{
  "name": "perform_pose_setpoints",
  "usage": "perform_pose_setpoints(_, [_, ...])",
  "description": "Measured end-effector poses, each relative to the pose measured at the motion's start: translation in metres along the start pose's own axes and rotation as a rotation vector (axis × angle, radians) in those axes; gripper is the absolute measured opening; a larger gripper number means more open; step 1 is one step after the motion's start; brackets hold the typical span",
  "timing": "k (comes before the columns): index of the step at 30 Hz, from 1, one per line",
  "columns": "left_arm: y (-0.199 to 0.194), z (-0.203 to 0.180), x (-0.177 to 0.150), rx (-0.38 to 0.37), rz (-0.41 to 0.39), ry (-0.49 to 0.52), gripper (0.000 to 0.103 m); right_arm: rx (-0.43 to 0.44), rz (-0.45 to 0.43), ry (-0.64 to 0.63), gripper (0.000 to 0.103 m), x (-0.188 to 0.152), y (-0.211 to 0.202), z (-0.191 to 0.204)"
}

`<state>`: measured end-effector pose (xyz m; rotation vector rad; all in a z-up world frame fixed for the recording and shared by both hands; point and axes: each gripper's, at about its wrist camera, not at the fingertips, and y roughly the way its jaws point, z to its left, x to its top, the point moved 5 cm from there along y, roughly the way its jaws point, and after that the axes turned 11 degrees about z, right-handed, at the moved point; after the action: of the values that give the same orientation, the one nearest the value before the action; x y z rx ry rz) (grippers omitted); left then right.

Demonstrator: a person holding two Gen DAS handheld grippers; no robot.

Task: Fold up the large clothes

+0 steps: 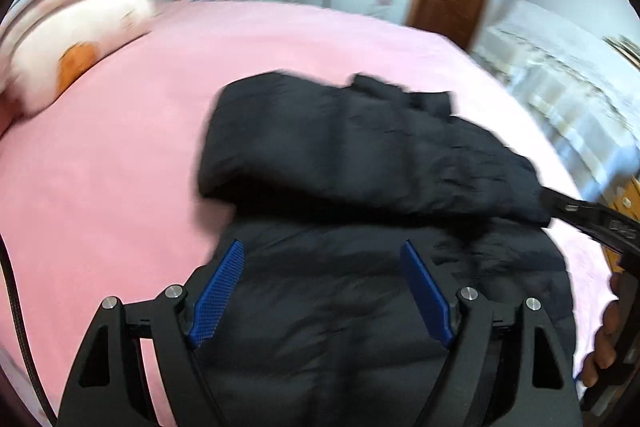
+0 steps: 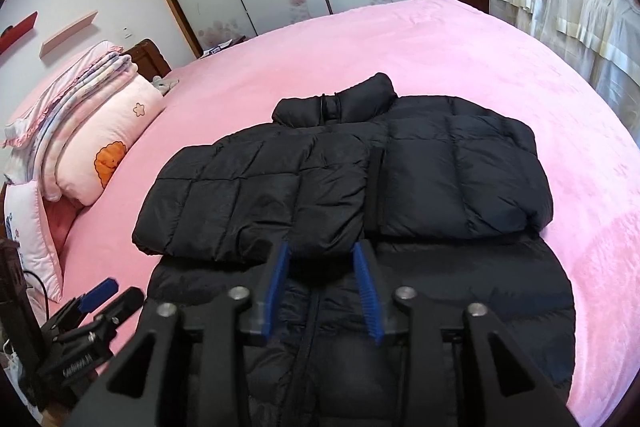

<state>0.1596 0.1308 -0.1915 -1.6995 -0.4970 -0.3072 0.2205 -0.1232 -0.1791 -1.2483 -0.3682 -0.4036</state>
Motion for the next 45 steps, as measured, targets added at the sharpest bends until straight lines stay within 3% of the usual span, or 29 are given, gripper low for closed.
perform_pose_setpoints(4, [0.019,0.036,-0.008,0.076,0.046,-0.061,0.08,0.003,0.026,0.02,0.044,-0.002,0.01,-0.009])
perform_pose_setpoints(7, [0.034,0.057,-0.012,0.092,0.076,-0.113,0.08,0.0,0.056,0.052,0.044,0.001,0.024,-0.022])
perform_pose_setpoints(14, [0.068,0.068,0.009,0.097,0.091,-0.184,0.08,0.043,0.116,0.112,0.044,0.021,0.065,-0.043])
perform_pose_setpoints(21, [0.096,0.069,0.032,0.061,0.107,-0.264,0.08,0.116,0.16,0.098,0.043,0.033,0.094,-0.026])
perform_pose_setpoints(22, [0.098,0.07,0.034,0.057,0.106,-0.274,0.08,0.135,0.15,0.071,0.042,0.034,0.093,-0.02])
perform_pose_setpoints(24, [0.102,0.071,0.037,0.053,0.107,-0.286,0.08,0.142,0.129,0.035,0.028,0.035,0.09,-0.011])
perform_pose_setpoints(25, [0.104,0.072,0.038,0.053,0.108,-0.293,0.08,0.149,0.123,0.012,0.016,0.036,0.089,-0.007])
perform_pose_setpoints(28, [0.109,0.074,0.038,0.046,0.119,-0.314,0.08,0.163,0.101,-0.009,0.01,0.038,0.084,-0.004])
perform_pose_setpoints(35, [0.113,0.074,0.038,0.039,0.124,-0.33,0.08,0.1,-0.031,-0.041,0.009,0.056,0.042,-0.009])
perform_pose_setpoints(40, [0.112,0.07,0.044,0.032,0.112,-0.312,0.08,-0.037,-0.155,-0.055,0.009,0.091,0.004,-0.032])
perform_pose_setpoints(45, [0.122,0.064,0.055,0.036,0.125,-0.314,0.08,-0.169,-0.179,-0.004,0.009,0.115,0.001,-0.076])
